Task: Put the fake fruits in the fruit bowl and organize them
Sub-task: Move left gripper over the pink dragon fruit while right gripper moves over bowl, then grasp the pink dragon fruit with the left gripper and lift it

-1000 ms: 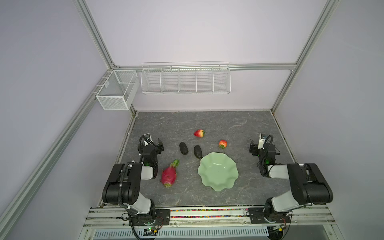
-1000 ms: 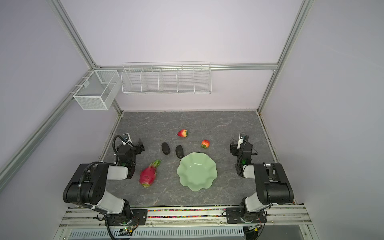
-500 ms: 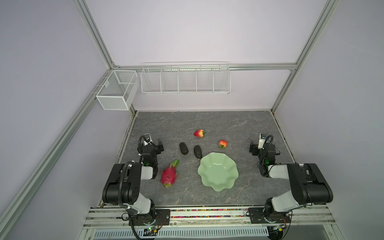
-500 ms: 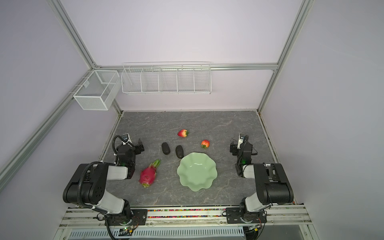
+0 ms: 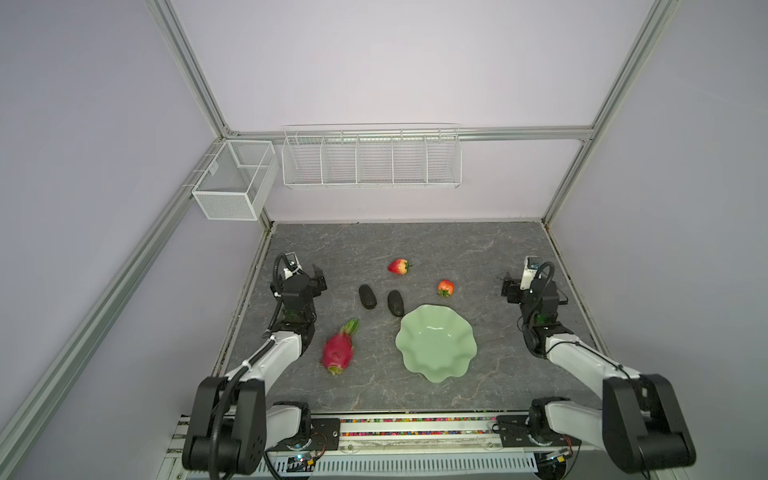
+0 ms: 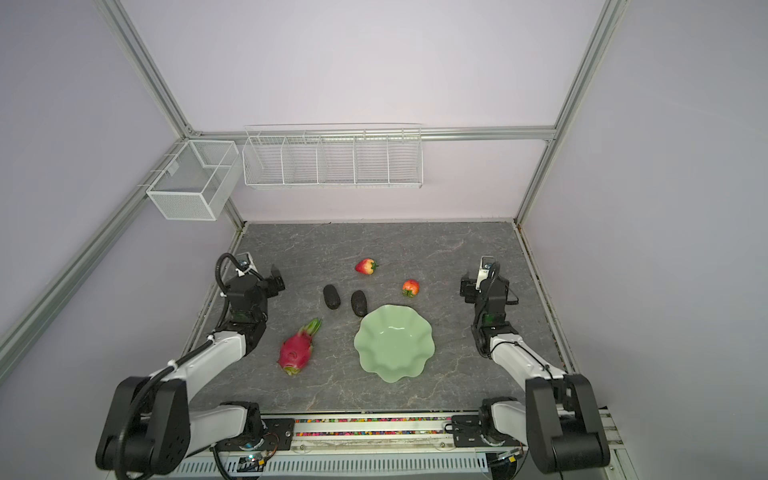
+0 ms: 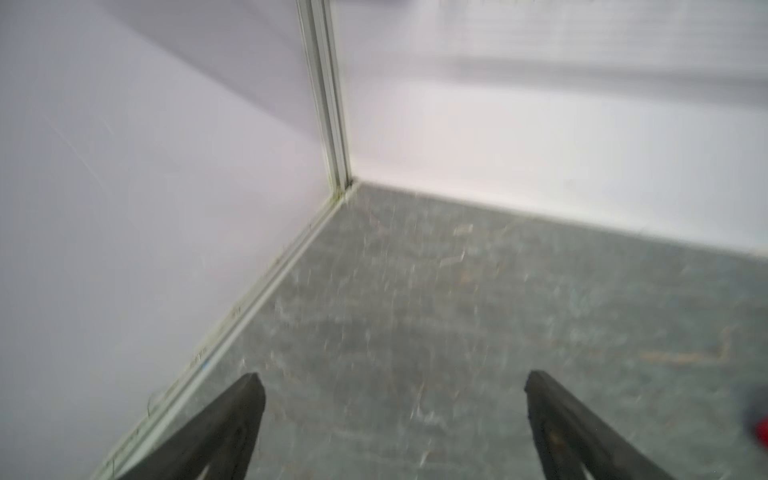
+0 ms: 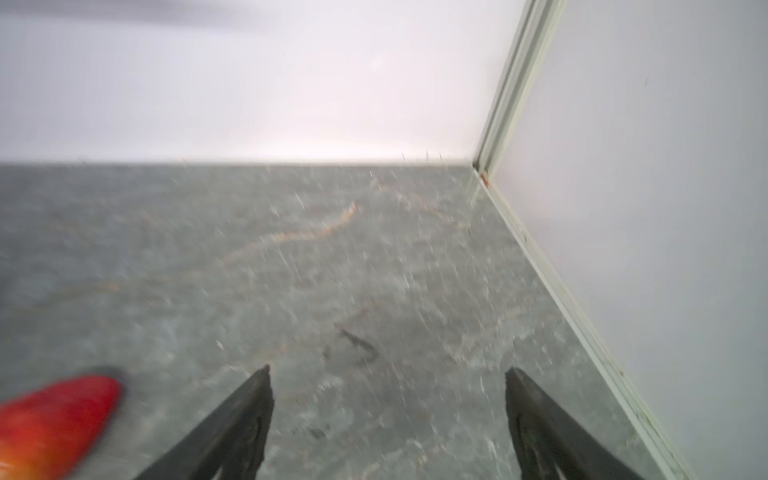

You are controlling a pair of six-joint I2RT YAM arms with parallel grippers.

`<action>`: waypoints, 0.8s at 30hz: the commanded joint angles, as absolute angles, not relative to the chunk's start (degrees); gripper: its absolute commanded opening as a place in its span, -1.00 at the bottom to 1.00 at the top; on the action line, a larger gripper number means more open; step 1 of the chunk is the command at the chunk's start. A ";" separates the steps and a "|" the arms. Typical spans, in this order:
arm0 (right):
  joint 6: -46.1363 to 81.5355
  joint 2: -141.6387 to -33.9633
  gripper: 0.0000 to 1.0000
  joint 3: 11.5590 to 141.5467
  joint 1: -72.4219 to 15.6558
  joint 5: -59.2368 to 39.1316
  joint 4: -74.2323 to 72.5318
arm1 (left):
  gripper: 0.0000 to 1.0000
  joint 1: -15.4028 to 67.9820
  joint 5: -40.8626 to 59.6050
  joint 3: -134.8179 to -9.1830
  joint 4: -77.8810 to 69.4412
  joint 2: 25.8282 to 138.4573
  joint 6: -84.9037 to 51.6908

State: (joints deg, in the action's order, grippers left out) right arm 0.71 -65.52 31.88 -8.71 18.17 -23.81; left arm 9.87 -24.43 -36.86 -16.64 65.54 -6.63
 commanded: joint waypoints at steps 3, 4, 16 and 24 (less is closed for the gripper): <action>4.19 -62.89 0.75 45.18 -21.62 3.41 3.85 | 0.99 13.85 -18.62 -50.90 29.08 59.99 -20.90; 4.63 -63.50 0.75 47.58 -25.08 1.54 7.79 | 1.00 14.88 -16.94 -52.83 35.61 59.73 -22.83; 7.62 -63.98 0.76 48.53 -53.93 -9.01 13.46 | 0.98 34.10 -12.99 -50.91 58.78 58.66 -39.14; 8.80 -62.54 0.76 45.20 -55.35 -7.86 13.32 | 0.98 34.19 -13.58 -49.82 61.35 68.43 -43.15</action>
